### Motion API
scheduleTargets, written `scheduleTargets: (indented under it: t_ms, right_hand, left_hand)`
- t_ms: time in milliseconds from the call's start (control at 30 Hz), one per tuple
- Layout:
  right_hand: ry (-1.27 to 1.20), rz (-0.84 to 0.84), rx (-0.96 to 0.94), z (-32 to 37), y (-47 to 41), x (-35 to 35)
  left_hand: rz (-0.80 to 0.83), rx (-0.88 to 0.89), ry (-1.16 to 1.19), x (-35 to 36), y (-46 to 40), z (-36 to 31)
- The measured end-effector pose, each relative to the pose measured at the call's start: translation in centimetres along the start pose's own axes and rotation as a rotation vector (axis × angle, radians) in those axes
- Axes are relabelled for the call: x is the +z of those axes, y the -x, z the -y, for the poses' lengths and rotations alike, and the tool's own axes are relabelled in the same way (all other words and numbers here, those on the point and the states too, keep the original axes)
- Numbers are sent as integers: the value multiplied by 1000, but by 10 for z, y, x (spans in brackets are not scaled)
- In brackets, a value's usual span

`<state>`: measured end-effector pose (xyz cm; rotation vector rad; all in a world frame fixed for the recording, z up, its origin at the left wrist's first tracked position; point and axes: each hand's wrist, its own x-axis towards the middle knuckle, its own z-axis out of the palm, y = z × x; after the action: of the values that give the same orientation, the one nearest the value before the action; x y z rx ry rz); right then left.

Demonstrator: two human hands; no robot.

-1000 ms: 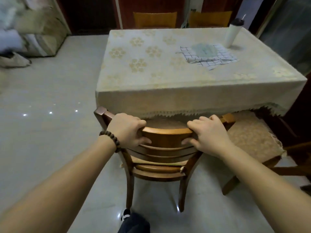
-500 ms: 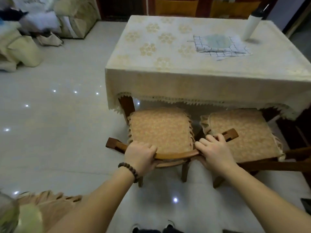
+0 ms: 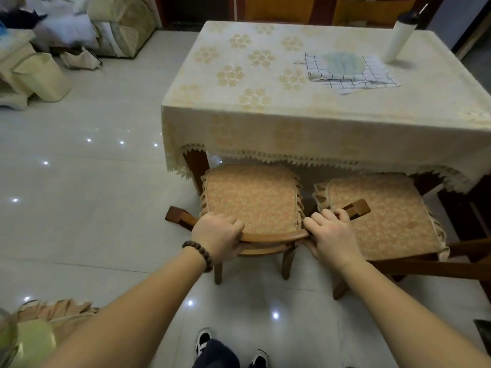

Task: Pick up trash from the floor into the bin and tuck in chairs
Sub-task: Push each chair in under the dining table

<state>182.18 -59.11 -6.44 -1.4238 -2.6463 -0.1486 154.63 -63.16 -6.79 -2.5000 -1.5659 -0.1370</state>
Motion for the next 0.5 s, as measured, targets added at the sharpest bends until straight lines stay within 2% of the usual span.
scheduleTargets:
  t_ms: [200,400,500]
  right_hand:
    - [-21,-40,99,24,-40,5]
    - [-37,20,166,57,-102,7]
    - [-23,-8,170,61,-129,10]
  left_hand:
    - [27,97,-27,0,-35,69]
    - [128,71,-42,14,-55,136]
    - [101,84,-39,19,-67,165]
